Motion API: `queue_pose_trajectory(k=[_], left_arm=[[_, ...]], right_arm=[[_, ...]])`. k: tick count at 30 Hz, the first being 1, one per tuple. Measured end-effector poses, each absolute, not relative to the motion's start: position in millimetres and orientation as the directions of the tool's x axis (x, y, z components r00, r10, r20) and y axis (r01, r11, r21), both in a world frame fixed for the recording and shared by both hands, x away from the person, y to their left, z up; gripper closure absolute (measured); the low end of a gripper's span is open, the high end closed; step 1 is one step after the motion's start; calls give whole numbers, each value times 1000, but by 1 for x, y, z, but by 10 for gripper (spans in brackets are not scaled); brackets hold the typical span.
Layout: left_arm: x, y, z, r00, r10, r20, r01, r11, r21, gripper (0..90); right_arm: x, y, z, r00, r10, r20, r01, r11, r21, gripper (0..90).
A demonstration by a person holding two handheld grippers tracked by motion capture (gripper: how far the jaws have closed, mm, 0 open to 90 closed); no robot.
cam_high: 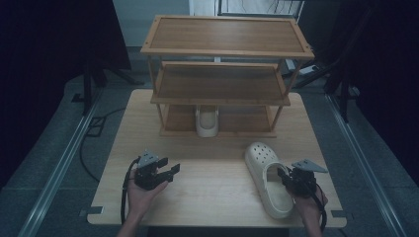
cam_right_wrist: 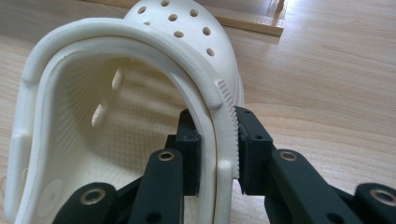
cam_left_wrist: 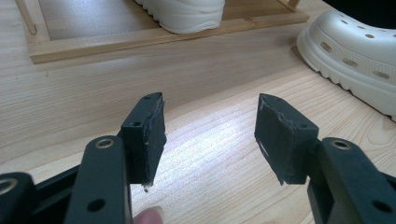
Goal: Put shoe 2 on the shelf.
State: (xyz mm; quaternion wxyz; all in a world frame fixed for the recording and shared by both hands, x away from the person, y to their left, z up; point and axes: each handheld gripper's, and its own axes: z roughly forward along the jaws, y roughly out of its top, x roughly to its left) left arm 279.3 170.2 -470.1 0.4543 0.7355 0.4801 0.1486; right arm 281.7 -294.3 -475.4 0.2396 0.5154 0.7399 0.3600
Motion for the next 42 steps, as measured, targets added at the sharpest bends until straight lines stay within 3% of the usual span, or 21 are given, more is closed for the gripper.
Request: queue_pose_trajectory(k=[21,42], left_arm=[[281,176,-471,485,844,-230,575,-110,810,432],[278,179,-465,484,837,-255,572,-82,816,432]], right_arm=[[277,-293,-458,-355,932,70,517,133,845,758],[319,-245,-446,-395,917,53,464,149,873,756]])
